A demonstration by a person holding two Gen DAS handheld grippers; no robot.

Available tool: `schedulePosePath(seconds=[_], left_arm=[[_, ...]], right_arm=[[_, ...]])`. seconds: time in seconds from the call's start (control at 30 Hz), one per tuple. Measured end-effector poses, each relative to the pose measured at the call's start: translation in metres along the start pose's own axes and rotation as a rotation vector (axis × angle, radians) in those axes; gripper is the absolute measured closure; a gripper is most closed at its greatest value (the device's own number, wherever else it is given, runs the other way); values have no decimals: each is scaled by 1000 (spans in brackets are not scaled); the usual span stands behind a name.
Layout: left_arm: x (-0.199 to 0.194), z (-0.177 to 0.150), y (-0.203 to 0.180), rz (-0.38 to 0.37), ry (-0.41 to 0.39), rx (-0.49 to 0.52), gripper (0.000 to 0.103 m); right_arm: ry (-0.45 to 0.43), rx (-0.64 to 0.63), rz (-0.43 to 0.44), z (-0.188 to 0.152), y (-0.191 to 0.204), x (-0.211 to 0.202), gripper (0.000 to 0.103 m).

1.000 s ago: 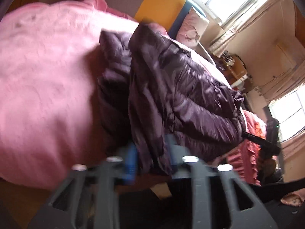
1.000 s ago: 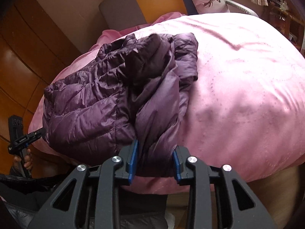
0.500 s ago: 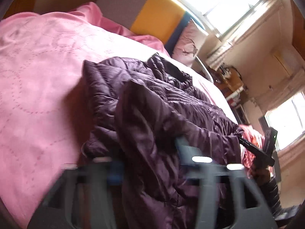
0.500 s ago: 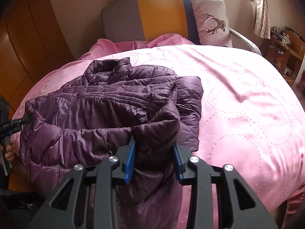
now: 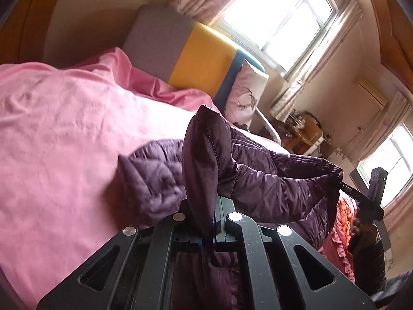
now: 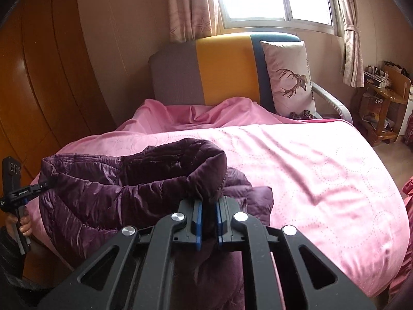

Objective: Fold large clothes

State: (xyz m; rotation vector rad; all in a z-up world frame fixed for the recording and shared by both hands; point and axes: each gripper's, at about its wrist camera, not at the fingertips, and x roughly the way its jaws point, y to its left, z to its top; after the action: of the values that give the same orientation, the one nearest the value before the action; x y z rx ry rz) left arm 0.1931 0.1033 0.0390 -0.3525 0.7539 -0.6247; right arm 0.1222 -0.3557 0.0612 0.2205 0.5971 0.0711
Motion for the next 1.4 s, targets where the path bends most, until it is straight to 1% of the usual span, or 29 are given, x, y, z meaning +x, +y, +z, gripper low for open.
schedulePosePath(seconds=[0.1,0.2,0.27,0.33,0.5,0.53,0.57,0.6,0.63,0.73,0.87,0.9,0.97,1.0,1.03,1.07,1.1,1.13,1.2,1.23,1.27,1.33,1.4], left_arm=[[18,24,4,34,-9,0,100],[45,46,13,76,-3,-25,100],[67,57,19,104,12,-46,100],[90,62,25,147,35,-46,100],[140,58,46,242,122,-64,100],[150,55,53,263,141,-69,100],[156,52,58,269,155,-78,100],[164,47,63,280,171,-83,100],[170,43,67,285,181,-88,100],[182,33,75,281,199,-112,100],[188,29,74,304,204,-105,98],[188,30,73,314,208,-102,97],[181,34,66,352,205,-81,92],[173,36,60,384,190,-65,83],[165,38,56,398,169,-57,70],[155,41,52,402,139,-52,63],[144,42,47,400,104,-47,57],[132,44,41,395,67,-36,57],[116,47,29,365,32,-14,57],[109,47,18,319,18,3,57],[106,46,11,286,19,22,57],[114,42,-12,210,67,85,57],[128,36,-33,170,112,130,57]], right_arm=[[-1,30,-41,17,-4,32,96],[10,44,-98,30,-9,67,96],[21,43,-136,34,-11,90,96],[49,58,-160,35,-16,115,96],[161,74,-229,16,-34,177,96],[188,88,-238,10,-40,189,95],[211,104,-239,4,-45,199,94],[226,121,-241,-1,-49,206,92],[236,130,-246,-7,-53,214,90],[238,116,-260,-21,-57,231,87],[252,126,-268,-24,-61,236,87],[254,128,-262,-23,-62,235,84],[255,134,-269,-18,-64,225,73],[245,131,-277,-17,-62,218,57],[224,125,-274,-15,-62,207,52],[208,118,-272,-13,-57,197,52],[185,103,-273,-10,-53,185,52],[162,87,-267,-7,-47,174,52],[136,58,-213,-2,-30,157,51],[132,43,-164,0,-19,151,51],[135,23,-116,1,-7,149,51],[176,-28,-31,0,23,154,51],[232,-93,-10,-5,50,168,51]])
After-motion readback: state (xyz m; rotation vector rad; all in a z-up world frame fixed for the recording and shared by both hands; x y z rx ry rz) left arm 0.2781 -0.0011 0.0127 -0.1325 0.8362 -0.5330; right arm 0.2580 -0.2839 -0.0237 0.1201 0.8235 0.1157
